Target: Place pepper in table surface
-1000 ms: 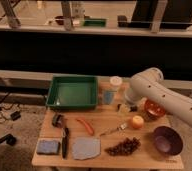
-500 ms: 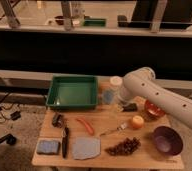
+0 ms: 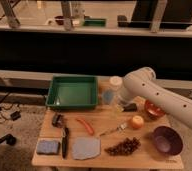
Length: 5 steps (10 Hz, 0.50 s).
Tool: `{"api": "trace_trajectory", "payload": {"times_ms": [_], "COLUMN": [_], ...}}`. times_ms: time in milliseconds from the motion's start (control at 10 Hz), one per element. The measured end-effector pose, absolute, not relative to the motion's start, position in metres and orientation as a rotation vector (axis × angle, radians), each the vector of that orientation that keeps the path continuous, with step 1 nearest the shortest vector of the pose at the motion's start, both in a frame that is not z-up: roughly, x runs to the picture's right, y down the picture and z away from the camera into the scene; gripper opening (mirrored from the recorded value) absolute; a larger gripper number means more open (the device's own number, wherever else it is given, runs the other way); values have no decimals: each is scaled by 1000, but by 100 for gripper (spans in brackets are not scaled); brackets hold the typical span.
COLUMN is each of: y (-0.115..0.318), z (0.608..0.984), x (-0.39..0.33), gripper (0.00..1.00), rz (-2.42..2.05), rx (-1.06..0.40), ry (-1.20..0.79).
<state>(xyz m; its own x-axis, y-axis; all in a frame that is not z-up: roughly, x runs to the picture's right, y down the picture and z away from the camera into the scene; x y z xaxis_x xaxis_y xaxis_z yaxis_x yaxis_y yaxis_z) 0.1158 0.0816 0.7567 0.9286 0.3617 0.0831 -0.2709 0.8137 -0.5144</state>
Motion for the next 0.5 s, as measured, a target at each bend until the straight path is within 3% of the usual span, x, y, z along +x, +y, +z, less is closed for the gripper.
{"api": "trace_trajectory", "payload": {"times_ms": [500], "y": [90], "z": [754], "x": [109], "gripper": [80], "rz": [357], "rx": [-499], "ry": [-164]}}
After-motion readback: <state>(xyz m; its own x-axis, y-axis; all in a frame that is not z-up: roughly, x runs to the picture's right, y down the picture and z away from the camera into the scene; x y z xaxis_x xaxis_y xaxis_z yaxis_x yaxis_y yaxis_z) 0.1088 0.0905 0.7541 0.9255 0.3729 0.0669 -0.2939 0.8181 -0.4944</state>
